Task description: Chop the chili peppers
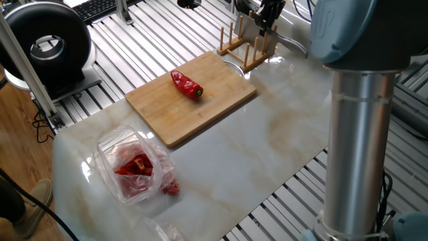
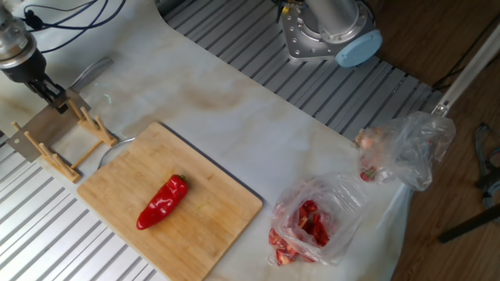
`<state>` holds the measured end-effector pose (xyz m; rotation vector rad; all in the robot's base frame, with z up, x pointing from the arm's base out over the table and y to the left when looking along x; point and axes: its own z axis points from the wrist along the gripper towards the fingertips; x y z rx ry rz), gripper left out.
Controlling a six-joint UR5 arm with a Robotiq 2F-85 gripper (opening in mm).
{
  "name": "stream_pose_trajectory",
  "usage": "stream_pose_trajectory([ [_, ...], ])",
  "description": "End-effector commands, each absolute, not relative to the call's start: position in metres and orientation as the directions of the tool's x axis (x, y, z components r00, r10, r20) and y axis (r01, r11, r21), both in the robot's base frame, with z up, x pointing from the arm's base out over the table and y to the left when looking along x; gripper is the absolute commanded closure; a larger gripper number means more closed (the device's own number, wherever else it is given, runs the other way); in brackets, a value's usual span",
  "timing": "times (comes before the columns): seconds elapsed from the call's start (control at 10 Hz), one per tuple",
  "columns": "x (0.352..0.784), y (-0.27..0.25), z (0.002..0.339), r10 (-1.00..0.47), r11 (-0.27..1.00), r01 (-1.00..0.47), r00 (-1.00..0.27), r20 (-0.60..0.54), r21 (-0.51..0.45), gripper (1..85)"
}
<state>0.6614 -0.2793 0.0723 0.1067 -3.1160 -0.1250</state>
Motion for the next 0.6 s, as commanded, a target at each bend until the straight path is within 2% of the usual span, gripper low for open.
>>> stream_pose_trajectory([
  [0.0,0.6617,-0.2753,0.072,-0.06,0.995,-0.059,-0.998,0.013,0.08,59.7],
  [0.5,0.661,-0.2717,0.0703,-0.054,0.996,-0.053,-0.998,0.011,0.074,60.7],
])
